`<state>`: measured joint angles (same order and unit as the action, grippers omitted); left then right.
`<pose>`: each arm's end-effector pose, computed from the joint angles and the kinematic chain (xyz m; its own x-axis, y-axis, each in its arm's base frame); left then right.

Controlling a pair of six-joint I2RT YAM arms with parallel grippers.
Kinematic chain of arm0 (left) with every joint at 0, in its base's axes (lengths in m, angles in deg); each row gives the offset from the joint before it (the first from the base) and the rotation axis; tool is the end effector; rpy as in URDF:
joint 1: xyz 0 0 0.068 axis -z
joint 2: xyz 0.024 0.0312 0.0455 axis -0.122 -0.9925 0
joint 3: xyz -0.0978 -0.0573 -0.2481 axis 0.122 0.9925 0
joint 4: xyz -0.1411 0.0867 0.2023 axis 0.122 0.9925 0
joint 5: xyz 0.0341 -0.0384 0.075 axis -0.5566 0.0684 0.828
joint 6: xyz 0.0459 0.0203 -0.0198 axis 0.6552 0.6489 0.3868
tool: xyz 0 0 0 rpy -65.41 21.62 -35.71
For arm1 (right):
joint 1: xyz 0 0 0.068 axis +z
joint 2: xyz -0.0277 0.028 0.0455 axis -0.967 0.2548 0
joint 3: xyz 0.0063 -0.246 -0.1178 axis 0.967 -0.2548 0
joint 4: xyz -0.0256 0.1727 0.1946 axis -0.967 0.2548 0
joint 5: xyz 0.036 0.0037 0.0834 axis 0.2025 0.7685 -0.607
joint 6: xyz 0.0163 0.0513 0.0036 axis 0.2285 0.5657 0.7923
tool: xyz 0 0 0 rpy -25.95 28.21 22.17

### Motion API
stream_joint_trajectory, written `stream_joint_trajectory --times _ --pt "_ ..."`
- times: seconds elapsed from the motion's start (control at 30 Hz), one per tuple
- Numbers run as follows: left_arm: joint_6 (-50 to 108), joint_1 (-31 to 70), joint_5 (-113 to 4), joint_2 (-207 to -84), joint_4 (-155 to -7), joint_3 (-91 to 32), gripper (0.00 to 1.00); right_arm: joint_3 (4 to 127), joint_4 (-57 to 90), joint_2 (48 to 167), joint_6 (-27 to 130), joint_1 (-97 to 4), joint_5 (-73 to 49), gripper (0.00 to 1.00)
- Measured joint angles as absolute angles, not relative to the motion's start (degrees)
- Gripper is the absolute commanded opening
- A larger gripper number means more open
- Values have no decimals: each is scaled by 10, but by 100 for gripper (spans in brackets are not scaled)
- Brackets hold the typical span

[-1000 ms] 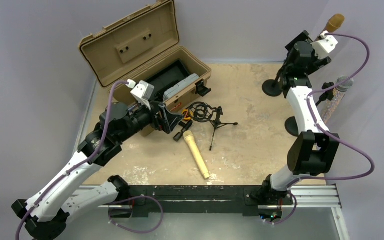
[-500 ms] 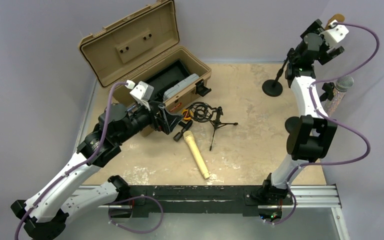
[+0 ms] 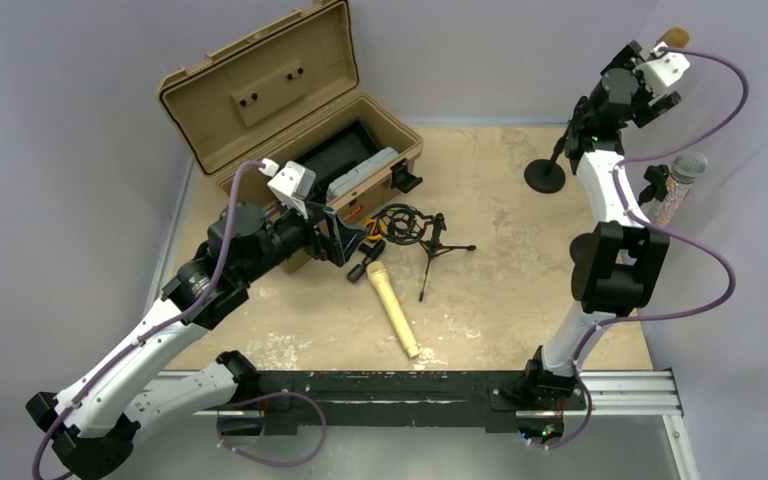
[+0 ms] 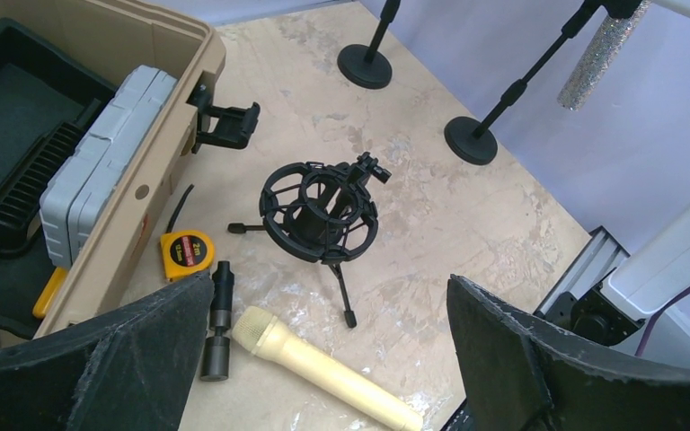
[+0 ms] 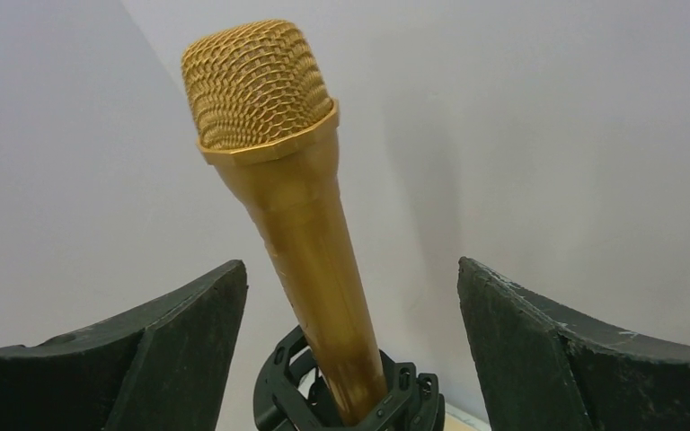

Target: Remove the microphone from the stand

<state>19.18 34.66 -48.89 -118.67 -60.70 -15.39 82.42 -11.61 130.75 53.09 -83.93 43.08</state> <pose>0.1374 -0.1244 0.3955 -0.3540 -0.1675 -0.9201 0.6099 0.7045 -0.3629 0.4225 -0.0911 0.4057 0.3819 0.0384 -0.9234 0.7565 0.5610 0.3362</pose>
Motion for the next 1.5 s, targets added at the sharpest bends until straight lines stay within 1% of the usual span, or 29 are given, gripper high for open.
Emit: stream_joint_trajectory --times 0.3,0.47,0.73,0.9,0.97,1.13,1.3,1.5 --pt "201 347 -481 -1189 -607 -154 98 778 -183 1305 570 -839 476 85" --pt "204 347 -478 -1189 -607 -154 98 748 -232 1305 583 -839 507 84" --pt "204 348 -476 -1192 -607 -154 98 737 -259 1304 591 -837 518 96" --pt "204 348 -476 -1195 -607 -154 98 737 -260 1304 592 -828 521 97" --pt "204 348 -476 -1195 -607 -154 98 737 -258 1304 592 -820 527 98" --pt "204 348 -476 -1195 -607 -154 98 738 -258 1304 584 -801 554 99" --pt "204 350 -476 -1195 -606 -154 98 755 -258 1313 582 -796 592 97" --pt "205 354 -474 -1195 -605 -154 98 792 -265 1356 570 -779 637 97"
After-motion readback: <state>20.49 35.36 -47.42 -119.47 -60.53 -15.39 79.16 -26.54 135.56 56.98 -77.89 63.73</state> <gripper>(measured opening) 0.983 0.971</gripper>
